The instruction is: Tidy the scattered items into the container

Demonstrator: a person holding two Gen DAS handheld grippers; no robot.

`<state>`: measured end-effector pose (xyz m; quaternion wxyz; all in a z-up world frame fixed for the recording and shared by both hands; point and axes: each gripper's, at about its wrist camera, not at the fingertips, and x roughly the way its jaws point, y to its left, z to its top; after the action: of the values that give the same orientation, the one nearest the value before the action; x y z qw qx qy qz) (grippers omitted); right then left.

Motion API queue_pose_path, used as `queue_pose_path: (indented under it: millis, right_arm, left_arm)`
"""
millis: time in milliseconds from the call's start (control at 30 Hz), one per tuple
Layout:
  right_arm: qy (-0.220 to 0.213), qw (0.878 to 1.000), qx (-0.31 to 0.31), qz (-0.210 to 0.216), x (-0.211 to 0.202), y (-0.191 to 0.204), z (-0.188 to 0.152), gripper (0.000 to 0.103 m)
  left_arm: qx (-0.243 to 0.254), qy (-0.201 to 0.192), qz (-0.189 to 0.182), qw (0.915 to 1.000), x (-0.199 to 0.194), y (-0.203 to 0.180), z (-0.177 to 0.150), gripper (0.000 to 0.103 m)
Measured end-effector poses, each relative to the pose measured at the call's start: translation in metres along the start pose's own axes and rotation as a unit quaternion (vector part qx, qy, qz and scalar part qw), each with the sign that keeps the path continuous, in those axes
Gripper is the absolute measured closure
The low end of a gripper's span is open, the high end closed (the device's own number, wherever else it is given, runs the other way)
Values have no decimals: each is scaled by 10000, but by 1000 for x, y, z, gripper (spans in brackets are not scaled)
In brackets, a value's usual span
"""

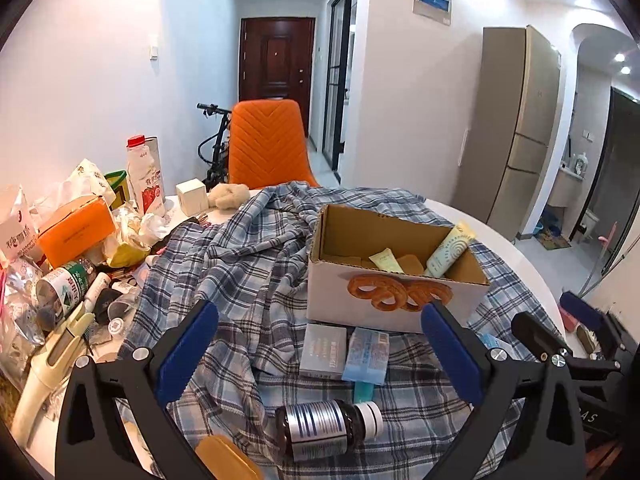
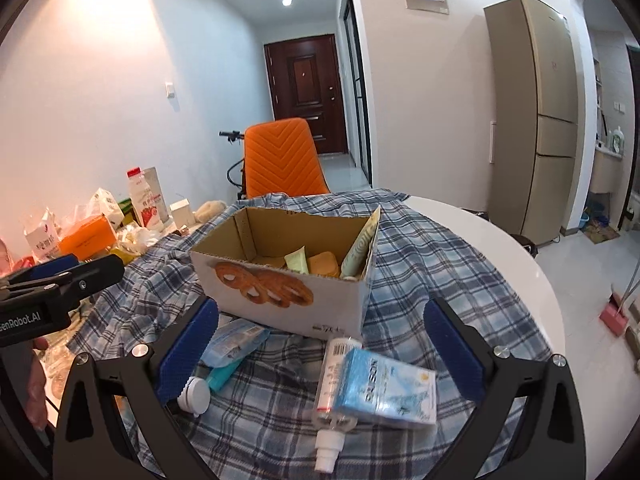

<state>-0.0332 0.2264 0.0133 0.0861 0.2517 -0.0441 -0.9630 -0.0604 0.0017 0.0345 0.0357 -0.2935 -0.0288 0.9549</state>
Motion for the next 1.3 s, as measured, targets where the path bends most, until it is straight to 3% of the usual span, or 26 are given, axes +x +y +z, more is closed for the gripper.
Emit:
queue_pose_path:
  millis: [267,533,767,1100,1300]
  right_arm:
    - [-199,9996,190,21,-12,-5,-25,1]
    - [-644,9973,-290,-176,-29,8,-50,1]
    - [-747,9959,-446,-246,-36,14,-74,1]
    - [-700,9958,-489,-341,-38,15,-104,1]
    - [-589,9969,-372,-370,-38,12,-115,1]
  left_arm:
    - [229,-112,-30,9997,-8,-9,-29,0]
    - [504,-267,-98,9983,-13,-22,-63,0]
    - [103,-152,-178,9997,-9,-10,-86,0]
    - [6,88,-149,9998,-2,-3,-114,0]
    - [-111,293,-362,9989,4,-1,-129,0]
